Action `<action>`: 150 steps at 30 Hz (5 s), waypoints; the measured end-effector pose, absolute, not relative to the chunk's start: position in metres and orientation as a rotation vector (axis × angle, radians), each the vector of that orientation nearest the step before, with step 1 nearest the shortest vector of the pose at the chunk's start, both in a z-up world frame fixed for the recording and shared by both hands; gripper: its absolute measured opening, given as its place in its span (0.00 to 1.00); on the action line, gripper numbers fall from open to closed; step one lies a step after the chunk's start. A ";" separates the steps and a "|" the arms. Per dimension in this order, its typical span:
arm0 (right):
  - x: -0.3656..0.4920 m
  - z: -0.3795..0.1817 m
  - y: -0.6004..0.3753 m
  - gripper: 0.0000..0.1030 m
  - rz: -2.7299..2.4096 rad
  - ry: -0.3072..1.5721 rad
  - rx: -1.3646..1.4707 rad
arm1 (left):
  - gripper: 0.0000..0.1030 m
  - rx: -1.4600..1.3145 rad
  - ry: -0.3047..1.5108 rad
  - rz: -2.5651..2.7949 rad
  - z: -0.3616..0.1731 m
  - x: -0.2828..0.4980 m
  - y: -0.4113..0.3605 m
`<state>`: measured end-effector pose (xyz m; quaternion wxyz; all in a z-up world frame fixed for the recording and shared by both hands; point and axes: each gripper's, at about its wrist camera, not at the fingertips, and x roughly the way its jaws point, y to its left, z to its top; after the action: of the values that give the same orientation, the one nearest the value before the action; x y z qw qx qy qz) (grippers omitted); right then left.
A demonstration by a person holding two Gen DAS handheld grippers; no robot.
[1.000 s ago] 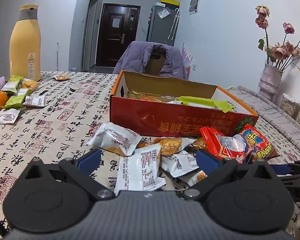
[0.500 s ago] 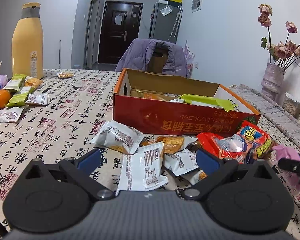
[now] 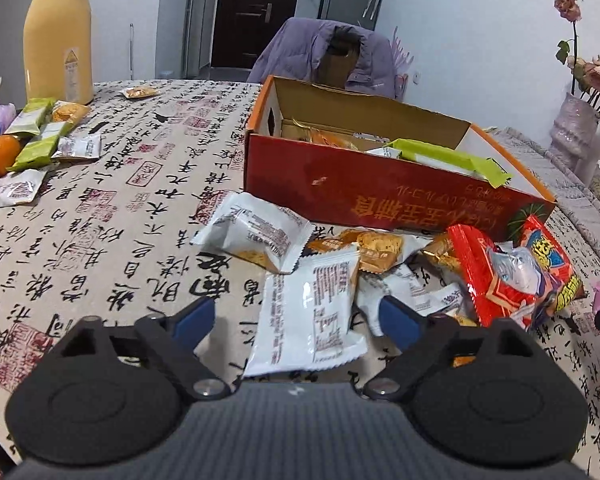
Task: Organize snacks
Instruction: 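Grasp the white sachet with the left gripper while the right holds the pink packet, then carry both packets into the orange box and open both grippers, then move both grippers back above the snack pile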
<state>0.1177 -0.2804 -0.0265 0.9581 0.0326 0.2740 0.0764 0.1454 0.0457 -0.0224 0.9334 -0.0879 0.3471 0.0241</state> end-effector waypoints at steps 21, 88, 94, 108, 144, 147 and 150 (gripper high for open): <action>0.121 -0.036 -0.286 0.59 0.165 0.568 0.089 | 0.43 -0.189 0.700 0.063 -0.026 0.140 0.048; 0.305 0.008 -0.210 1.00 0.273 0.444 0.031 | 1.00 -0.117 0.393 0.107 0.025 0.282 0.017; 0.304 0.010 -0.215 1.00 0.248 0.436 0.050 | 1.00 -0.117 0.364 0.109 0.028 0.278 0.016; 0.298 0.020 -0.216 1.00 0.236 0.412 0.044 | 1.00 -0.133 0.337 0.102 0.043 0.270 0.015; 0.176 0.004 -0.217 1.00 0.245 0.532 -0.058 | 1.00 -0.093 0.403 0.107 0.022 0.141 0.028; 0.172 0.004 -0.216 1.00 0.240 0.535 -0.064 | 1.00 -0.095 0.414 0.104 0.021 0.138 0.030; 0.169 0.004 -0.213 1.00 0.243 0.538 -0.063 | 1.00 -0.082 0.428 0.104 0.018 0.136 0.028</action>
<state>0.1688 -0.2135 0.0044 0.9563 -0.0309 0.2649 0.1199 0.1356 0.0281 0.0181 0.9750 -0.0409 0.2123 0.0514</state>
